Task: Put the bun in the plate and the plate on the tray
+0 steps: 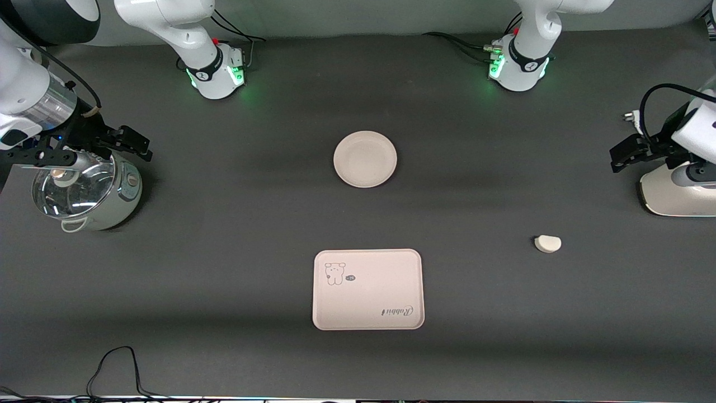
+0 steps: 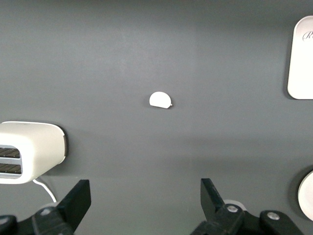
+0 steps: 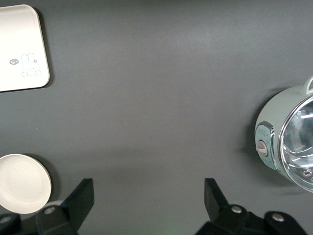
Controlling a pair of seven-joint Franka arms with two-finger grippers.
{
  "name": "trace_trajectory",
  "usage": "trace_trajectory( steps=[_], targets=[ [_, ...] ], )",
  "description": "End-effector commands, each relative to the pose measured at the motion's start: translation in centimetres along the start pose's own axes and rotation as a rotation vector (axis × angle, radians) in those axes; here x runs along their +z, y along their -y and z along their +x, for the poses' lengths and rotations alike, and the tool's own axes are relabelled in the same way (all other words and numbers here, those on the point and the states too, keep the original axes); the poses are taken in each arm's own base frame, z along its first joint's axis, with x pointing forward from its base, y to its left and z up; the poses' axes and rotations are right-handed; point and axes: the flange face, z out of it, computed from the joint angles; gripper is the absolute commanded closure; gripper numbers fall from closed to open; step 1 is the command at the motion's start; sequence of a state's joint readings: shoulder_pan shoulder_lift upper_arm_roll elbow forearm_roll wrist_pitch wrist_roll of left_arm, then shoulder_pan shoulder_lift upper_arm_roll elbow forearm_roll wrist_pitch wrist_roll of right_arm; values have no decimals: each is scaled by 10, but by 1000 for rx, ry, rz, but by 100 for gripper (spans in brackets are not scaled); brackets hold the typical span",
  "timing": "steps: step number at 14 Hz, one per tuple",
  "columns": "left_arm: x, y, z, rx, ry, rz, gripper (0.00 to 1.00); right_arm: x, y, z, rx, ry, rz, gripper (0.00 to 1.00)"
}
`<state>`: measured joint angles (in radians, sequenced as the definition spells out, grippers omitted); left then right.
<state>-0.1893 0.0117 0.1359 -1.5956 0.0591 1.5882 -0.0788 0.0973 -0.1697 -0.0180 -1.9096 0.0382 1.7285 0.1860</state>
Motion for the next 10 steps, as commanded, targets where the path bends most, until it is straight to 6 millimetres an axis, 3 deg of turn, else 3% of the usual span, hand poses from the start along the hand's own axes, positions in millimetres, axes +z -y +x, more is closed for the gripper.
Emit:
trace_trajectory(
  steps=[1, 7, 10],
  targets=[
    [-4, 0, -4, 37, 39, -15, 0, -4, 2, -1, 3, -15, 13, 0],
    [0, 1, -4, 30, 53, -41, 0, -2, 0, -1, 10, -13, 15, 0],
    [0, 1, -7, 32, 78, -36, 0, 1, 9, 2, -8, -26, 17, 0]
  ],
)
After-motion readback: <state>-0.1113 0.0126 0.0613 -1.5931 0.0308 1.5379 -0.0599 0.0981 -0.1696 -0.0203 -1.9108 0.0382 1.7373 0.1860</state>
